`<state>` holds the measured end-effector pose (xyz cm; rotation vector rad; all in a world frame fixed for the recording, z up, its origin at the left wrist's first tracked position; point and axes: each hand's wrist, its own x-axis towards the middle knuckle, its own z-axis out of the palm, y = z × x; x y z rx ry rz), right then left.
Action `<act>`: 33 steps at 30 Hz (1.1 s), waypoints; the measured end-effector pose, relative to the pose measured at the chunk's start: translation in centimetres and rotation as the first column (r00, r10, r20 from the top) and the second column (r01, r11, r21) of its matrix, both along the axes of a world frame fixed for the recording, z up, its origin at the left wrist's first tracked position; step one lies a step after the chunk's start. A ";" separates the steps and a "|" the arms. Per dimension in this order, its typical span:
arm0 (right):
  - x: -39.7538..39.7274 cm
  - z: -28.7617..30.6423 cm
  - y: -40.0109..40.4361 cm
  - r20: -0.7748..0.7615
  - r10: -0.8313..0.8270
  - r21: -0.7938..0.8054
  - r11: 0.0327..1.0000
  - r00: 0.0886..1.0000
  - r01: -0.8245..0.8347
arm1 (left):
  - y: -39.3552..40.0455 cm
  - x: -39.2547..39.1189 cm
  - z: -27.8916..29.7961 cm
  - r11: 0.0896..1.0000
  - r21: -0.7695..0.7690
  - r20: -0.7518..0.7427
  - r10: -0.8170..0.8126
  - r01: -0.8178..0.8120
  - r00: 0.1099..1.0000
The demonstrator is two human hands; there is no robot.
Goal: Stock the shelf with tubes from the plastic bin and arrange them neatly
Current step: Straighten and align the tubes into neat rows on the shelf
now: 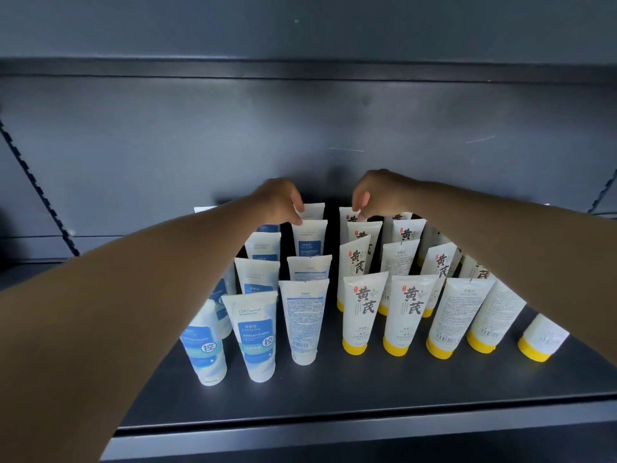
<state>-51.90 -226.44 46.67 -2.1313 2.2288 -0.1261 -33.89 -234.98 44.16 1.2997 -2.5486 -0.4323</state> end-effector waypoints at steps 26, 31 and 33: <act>14.6 -2.4 -5.0 -0.112 0.209 0.029 0.978 0.972 -0.207 | -2.3 12.8 -2.1 0.991 -0.091 -0.033 0.092 -0.094 0.995; 14.7 -2.3 -5.5 -0.108 0.187 0.036 0.982 0.976 -0.184 | -2.8 13.0 -2.7 0.991 -0.089 -0.099 0.090 -0.099 0.991; 14.7 -2.3 -5.7 -0.101 0.175 0.039 0.984 0.979 -0.172 | -3.0 13.0 -2.8 0.991 -0.098 -0.093 0.084 -0.093 0.992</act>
